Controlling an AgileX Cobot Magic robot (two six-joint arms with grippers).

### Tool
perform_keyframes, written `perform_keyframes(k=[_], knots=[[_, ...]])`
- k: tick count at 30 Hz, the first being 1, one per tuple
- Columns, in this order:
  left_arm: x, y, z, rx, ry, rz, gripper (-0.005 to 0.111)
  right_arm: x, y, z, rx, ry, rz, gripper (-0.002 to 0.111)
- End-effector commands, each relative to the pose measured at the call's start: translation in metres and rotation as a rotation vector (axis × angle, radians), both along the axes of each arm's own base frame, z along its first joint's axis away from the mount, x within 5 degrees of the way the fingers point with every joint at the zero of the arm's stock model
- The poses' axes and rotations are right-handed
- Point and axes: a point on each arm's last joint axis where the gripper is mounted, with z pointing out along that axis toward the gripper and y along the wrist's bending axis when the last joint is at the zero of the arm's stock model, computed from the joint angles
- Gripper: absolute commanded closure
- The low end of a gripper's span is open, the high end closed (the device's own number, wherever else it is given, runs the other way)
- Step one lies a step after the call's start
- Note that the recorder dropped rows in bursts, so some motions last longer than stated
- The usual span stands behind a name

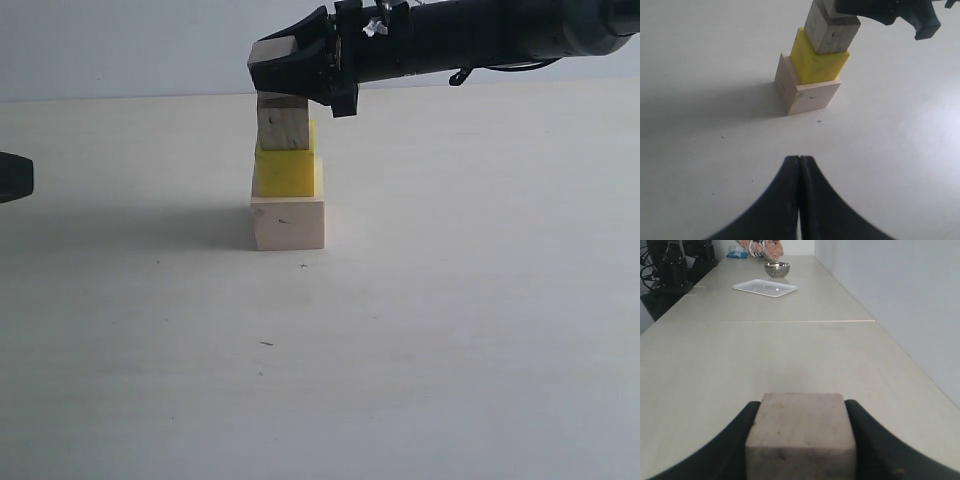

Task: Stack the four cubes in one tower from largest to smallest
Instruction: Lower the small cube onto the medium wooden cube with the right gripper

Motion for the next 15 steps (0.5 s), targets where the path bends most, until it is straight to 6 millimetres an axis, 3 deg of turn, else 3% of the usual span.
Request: perform_keyframes(k=[1, 10, 15], knots=[[0.0003, -0.0002, -0.0012, -0.010, 0.005, 0.004, 0.107, 0.0015, -0.0016, 0.0040, 0.016, -0.008, -0.002, 0.108], [0.0003, -0.0002, -0.0012, -0.010, 0.005, 0.004, 0.107, 0.0015, -0.0016, 0.0040, 0.016, -0.008, -0.002, 0.107], [0.0003, -0.0002, -0.0012, -0.010, 0.005, 0.004, 0.107, 0.0013, -0.0016, 0.0037, 0.013, -0.009, 0.000, 0.089]])
